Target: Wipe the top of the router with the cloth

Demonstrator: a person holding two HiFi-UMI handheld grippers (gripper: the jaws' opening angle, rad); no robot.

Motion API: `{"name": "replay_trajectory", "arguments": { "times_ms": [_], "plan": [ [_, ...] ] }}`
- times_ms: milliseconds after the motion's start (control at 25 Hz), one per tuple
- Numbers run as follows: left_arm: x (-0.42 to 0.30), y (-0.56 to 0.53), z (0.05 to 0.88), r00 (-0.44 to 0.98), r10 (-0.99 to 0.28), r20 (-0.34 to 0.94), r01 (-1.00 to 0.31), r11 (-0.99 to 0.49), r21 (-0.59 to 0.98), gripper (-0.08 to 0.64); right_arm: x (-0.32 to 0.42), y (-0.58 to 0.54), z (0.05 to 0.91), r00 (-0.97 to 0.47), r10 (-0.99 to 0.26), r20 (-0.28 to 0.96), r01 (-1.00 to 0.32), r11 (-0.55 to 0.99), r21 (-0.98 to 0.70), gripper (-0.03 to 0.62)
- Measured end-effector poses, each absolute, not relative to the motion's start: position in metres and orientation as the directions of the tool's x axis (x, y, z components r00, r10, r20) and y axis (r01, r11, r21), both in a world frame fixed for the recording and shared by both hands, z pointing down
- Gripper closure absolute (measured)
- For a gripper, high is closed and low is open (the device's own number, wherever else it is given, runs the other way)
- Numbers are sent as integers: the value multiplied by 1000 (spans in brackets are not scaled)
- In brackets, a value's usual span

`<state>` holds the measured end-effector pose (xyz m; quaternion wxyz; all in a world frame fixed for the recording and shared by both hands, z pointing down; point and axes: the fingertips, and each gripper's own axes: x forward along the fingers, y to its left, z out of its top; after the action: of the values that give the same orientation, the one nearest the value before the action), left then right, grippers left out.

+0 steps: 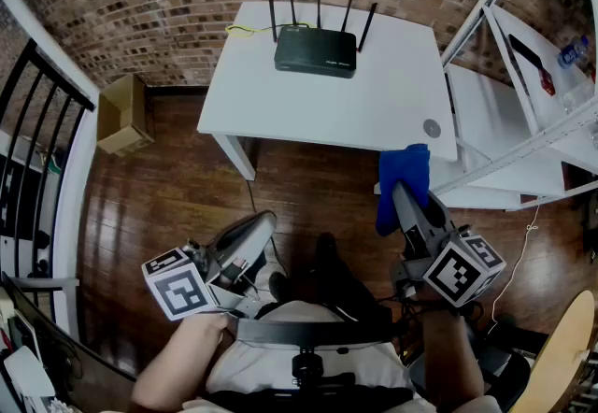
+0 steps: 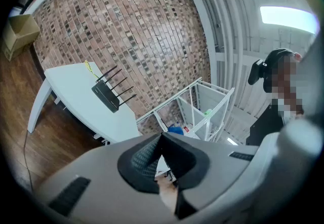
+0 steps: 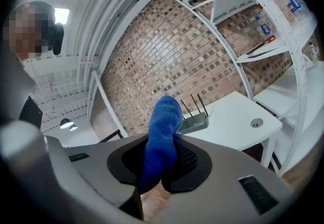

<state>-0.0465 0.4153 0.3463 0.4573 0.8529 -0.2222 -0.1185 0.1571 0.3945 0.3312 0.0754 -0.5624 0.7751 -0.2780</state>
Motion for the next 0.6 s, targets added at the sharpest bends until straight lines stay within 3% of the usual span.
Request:
{"name": "replay_trajectory", "arguments": {
  "times_ms": [320, 600],
  "plan": [
    [-30, 459, 331, 865, -502, 1, -283, -484, 828, 541, 176, 440, 326, -366, -908, 206, -835, 222, -503, 483],
    [29, 475, 325, 841, -541, -12, -294, -476, 829, 542, 235, 460, 323, -396, -895, 207, -823, 245, -512, 484]
  ]
}}
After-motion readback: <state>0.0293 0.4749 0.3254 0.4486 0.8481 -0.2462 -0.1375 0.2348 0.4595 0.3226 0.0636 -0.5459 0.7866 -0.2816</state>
